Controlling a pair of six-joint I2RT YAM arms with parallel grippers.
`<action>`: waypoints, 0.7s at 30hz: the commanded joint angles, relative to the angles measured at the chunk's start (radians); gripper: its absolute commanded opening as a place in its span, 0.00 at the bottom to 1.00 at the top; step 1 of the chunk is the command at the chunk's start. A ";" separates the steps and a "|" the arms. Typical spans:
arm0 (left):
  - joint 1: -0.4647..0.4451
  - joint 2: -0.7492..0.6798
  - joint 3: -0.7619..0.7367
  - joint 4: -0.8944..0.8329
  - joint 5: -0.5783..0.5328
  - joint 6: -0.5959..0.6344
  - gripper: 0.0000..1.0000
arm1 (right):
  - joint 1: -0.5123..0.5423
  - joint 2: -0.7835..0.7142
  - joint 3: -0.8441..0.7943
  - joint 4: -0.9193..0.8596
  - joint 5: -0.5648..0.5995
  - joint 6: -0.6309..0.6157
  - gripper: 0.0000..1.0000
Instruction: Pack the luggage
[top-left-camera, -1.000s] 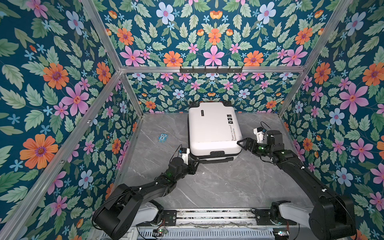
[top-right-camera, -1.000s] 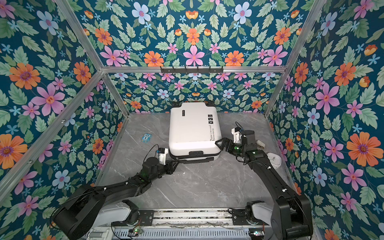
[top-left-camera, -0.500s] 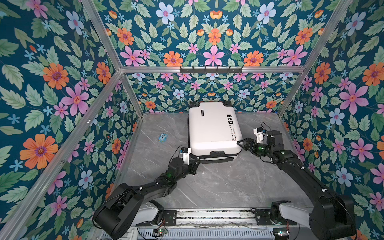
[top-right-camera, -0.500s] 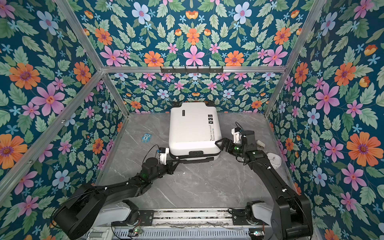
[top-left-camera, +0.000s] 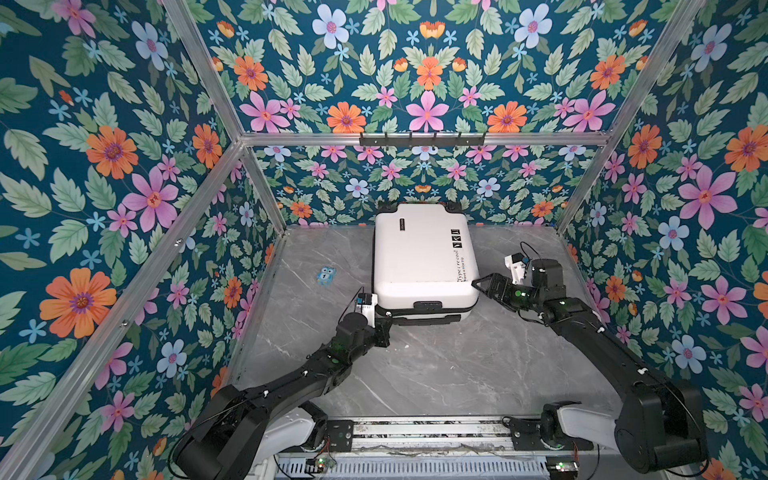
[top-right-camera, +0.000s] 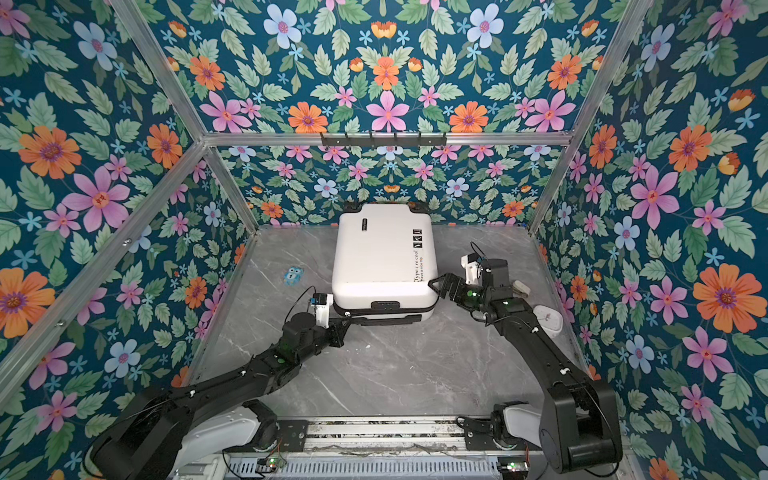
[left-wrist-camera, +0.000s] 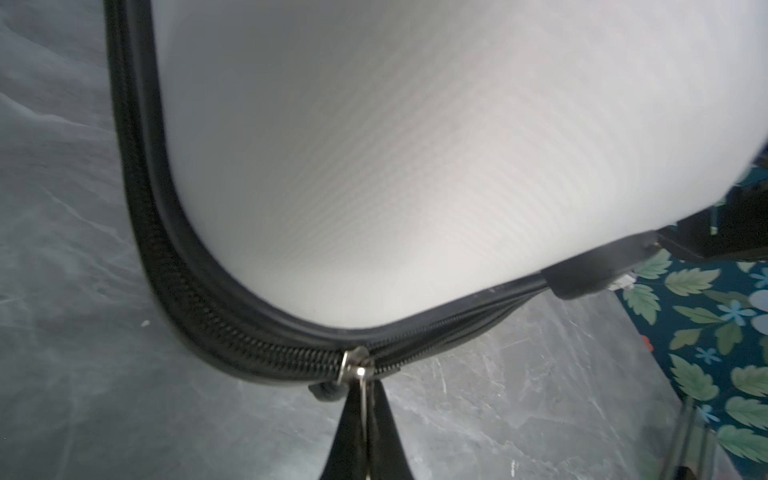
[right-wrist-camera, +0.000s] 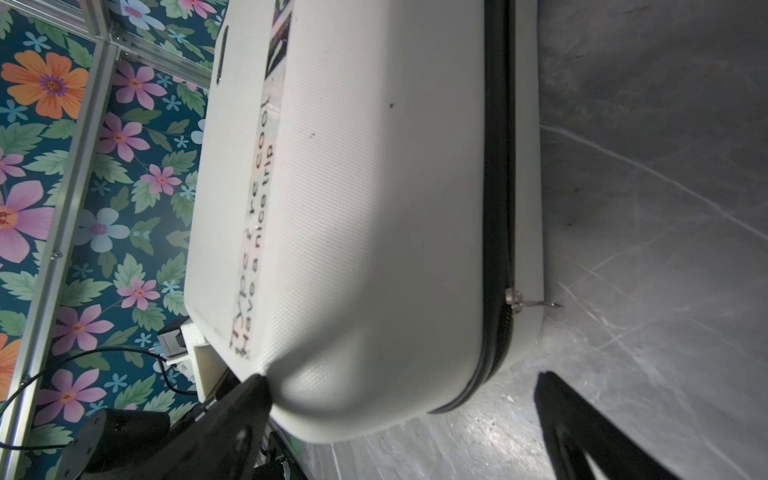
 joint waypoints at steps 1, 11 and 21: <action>-0.007 0.005 0.032 -0.076 -0.098 0.084 0.00 | -0.001 0.011 -0.001 0.016 0.036 0.024 0.99; -0.077 -0.015 0.068 -0.103 -0.180 0.176 0.00 | 0.025 0.063 -0.060 0.162 -0.032 0.128 0.99; -0.138 0.050 0.150 -0.096 -0.228 0.217 0.00 | 0.150 0.060 -0.153 0.285 0.048 0.243 0.95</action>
